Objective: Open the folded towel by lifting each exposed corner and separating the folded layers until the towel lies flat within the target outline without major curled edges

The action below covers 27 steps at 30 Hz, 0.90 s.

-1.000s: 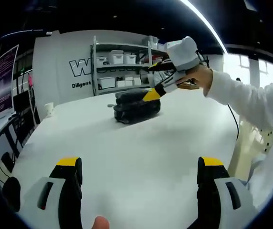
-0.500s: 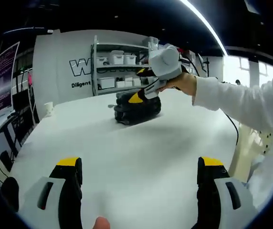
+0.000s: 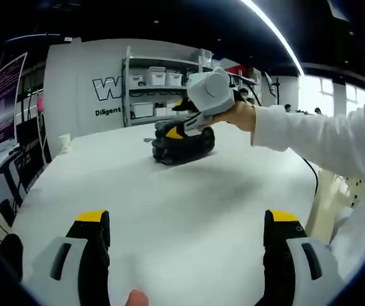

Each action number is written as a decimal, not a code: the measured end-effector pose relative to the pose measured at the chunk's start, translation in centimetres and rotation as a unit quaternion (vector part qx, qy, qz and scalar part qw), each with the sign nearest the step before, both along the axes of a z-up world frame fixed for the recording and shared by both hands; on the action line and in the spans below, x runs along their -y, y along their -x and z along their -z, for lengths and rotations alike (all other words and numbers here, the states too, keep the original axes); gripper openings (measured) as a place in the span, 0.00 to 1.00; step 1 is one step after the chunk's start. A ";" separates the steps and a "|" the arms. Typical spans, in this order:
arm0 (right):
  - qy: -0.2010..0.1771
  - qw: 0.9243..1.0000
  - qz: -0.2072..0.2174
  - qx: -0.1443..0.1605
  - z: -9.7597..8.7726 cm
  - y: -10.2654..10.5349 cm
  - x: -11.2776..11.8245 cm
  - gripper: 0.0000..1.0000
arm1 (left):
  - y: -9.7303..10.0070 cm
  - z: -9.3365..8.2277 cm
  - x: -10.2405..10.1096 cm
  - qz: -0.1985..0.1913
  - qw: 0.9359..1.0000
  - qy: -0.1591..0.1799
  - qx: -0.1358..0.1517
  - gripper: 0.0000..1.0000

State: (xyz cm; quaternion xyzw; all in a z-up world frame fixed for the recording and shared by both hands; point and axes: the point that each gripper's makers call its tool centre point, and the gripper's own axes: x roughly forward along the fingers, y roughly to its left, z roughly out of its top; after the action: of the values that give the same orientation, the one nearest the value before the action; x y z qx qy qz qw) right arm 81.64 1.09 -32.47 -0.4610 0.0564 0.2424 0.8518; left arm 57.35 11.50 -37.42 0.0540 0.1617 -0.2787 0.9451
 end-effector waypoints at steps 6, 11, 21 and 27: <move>0.025 1.000 -0.010 0.005 0.8 1.1 -0.3 0.34 | 0.0 -0.2 -0.2 -0.002 1.000 0.002 0.004 1.00; 0.045 0.999 -0.012 0.009 1.3 1.6 -0.4 0.28 | 0.0 -0.2 -0.3 -0.004 1.000 0.003 0.003 1.00; 0.083 0.996 -0.018 0.022 2.0 1.6 -0.8 0.14 | 0.1 -0.1 -0.3 -0.001 1.000 0.003 0.001 1.00; 0.072 0.997 -0.024 0.009 2.3 1.1 -0.7 0.05 | 0.2 -0.3 -0.7 -0.008 1.000 0.001 0.003 1.00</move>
State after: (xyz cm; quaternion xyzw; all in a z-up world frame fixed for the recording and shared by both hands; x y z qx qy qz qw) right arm 80.56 1.80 -34.80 -0.5246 0.0551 0.2541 0.8107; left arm 57.14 12.16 -37.14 0.0522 0.1588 -0.2715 0.9478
